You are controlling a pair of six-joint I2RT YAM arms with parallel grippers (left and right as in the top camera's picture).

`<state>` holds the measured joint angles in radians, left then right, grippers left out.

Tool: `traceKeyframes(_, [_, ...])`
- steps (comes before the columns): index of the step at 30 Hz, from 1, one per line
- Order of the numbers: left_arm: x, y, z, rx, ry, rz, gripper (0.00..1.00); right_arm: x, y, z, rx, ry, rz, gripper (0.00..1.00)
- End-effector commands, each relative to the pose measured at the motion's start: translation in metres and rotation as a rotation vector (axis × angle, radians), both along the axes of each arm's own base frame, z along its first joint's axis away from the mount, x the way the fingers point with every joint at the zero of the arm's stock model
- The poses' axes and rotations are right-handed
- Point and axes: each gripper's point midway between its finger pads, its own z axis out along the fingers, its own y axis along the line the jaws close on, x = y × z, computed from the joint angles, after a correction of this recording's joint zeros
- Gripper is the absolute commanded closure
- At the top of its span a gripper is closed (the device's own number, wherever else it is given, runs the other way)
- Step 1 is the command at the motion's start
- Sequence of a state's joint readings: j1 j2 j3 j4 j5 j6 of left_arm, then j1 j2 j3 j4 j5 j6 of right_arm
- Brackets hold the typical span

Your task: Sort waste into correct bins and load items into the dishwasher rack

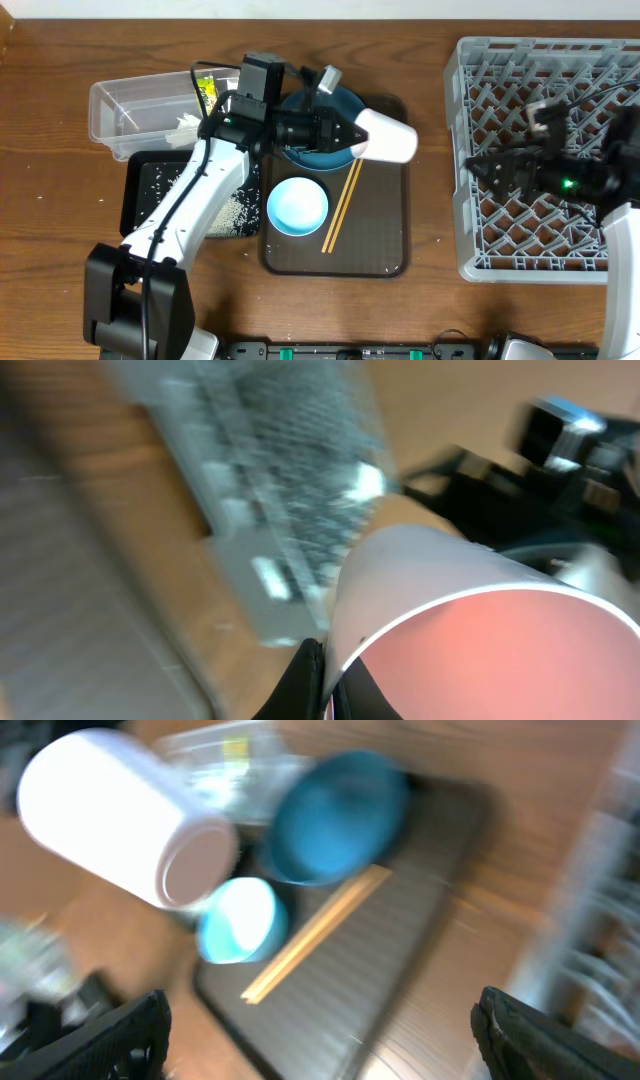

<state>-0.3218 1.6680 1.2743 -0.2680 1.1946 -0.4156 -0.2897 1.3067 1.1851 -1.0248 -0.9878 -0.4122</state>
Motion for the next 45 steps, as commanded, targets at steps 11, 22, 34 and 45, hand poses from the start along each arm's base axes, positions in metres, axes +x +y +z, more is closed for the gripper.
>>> traceKeyframes(11, [-0.050, -0.023, 0.031, -0.166, 0.041, -0.254, 0.94, -0.034, 0.088, 0.040, 0.196, -0.251, 0.425, 0.01])
traceKeyframes(22, [-0.051, -0.023, 0.031, -0.166, 0.048, -0.253, 0.94, -0.046, 0.108, 0.040, 0.205, -0.244, 0.500, 0.20])
traceKeyframes(34, [-0.050, -0.023, 0.031, -0.166, 0.053, -0.252, 0.94, -0.047, 0.109, 0.040, 0.206, -0.243, 0.504, 0.31])
traceKeyframes(45, [-0.050, -0.023, 0.031, -0.166, 0.056, -0.250, 0.94, -0.047, 0.109, 0.040, 0.206, -0.243, 0.504, 0.37])
